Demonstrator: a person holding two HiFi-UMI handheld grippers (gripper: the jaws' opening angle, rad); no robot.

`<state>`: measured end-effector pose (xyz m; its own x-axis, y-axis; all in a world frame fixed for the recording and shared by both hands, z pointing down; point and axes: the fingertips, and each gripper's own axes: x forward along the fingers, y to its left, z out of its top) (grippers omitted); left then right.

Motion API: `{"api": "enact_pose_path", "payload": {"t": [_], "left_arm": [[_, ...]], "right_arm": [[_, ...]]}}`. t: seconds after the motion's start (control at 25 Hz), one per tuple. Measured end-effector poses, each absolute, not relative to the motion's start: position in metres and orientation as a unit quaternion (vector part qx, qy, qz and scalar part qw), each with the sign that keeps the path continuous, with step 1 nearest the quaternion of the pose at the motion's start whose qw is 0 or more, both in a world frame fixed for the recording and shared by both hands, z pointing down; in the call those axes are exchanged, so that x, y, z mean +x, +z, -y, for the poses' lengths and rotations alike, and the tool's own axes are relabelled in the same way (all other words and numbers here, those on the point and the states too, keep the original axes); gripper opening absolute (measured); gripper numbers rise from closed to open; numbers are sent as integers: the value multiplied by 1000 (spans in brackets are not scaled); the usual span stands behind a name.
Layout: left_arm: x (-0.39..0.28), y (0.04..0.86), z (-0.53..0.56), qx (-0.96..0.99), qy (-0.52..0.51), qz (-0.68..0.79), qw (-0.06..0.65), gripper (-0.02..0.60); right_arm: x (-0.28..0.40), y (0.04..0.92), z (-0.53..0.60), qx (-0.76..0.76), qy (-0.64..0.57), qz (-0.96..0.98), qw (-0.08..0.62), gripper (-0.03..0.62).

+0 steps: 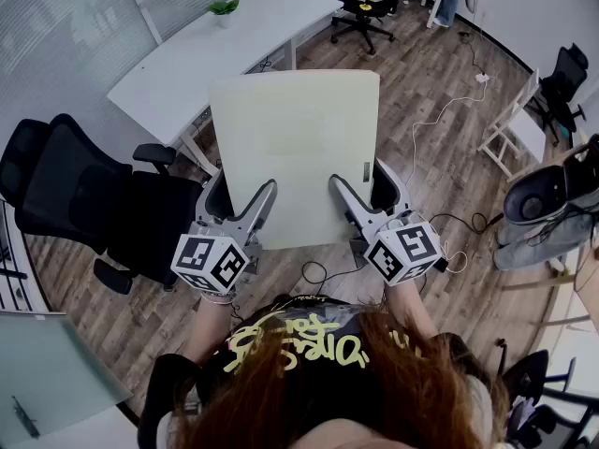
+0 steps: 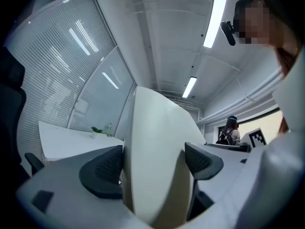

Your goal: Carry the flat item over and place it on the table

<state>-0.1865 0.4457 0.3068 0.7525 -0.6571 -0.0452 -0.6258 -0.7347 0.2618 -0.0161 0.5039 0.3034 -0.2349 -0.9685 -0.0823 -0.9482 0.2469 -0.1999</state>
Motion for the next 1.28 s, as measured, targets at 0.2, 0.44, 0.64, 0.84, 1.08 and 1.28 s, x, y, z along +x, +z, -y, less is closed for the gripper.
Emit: {"api": "enact_pose_path", "payload": {"t": [0.2,0.44,0.64,0.84,1.08,1.28], "left_arm": [[-187,309,-447,928,-63,348,115,402],[-196,308,-444,928,-65,349,116,402],[-207,306,-441,930,-66,345,110,403],[-218,305,-439,931,-64,342,108,403],[-239,303,-439,933,-67,336,107,403],[-261,305,-436,936,-64,330,104,403]], "right_arm": [[-17,307,-504,-611,-58,-785,91,336],[-25,305,-501,-609,-55,-787,88,336],[-36,306,-499,-608,-55,-787,90,336],[-48,306,-499,-609,-60,-786,90,336],[-69,304,-500,-613,-55,-783,91,336],[-92,308,-500,-618,-56,-779,92,336]]}}
